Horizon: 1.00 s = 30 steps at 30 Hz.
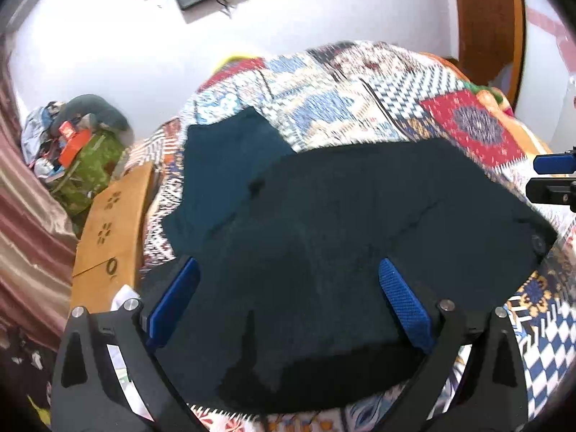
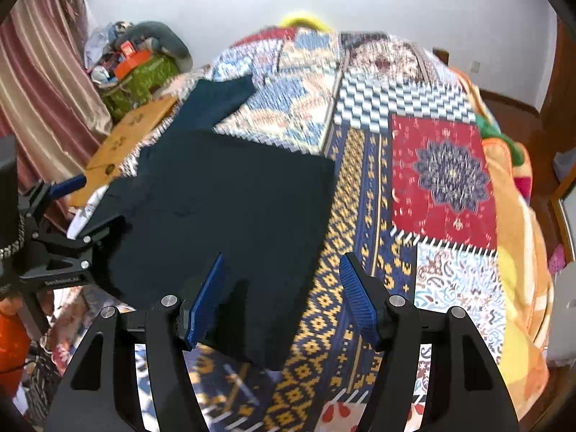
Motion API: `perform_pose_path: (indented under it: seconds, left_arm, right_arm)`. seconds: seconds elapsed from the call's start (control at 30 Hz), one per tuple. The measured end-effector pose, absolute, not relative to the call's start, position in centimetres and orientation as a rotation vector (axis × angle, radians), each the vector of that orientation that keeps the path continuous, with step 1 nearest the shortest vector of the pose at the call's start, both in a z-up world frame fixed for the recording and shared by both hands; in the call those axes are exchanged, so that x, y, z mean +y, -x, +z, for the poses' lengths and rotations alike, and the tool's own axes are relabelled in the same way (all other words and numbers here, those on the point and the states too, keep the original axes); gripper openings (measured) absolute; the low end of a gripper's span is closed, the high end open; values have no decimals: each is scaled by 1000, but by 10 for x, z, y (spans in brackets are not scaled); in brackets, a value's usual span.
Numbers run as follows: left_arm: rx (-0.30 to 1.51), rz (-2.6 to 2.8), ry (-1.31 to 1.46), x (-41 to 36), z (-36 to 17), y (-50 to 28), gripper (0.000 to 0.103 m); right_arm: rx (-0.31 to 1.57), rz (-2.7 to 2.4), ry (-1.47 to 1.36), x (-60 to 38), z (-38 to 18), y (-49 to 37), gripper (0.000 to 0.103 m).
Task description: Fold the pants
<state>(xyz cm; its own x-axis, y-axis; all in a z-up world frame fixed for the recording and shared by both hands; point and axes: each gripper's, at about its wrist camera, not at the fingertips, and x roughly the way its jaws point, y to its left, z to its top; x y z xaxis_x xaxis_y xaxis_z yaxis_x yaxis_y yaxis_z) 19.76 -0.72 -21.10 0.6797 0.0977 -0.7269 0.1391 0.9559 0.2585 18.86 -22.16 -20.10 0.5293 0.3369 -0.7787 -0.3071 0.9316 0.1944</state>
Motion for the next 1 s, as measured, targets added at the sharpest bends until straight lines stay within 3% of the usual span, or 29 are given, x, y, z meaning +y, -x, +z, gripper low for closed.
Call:
perform_pose_path:
  seconds: [0.23,0.4,0.6,1.0]
  left_arm:
    - [752,7,-102,51,-169,-162,101]
    - [820,38,54,111,-171,-150,101]
    - [947,105,200,177,-212,-138,101]
    - [1196,35,574,218,-312,-131,101]
  right_arm:
    - [821,438,-22,-194,-161,-180,61]
    - [777,491,-1,-163,-151,-178,61]
    - [831,557,40,-117,-171,-187,61]
    - [997,586,76,-86,-229,-197,62]
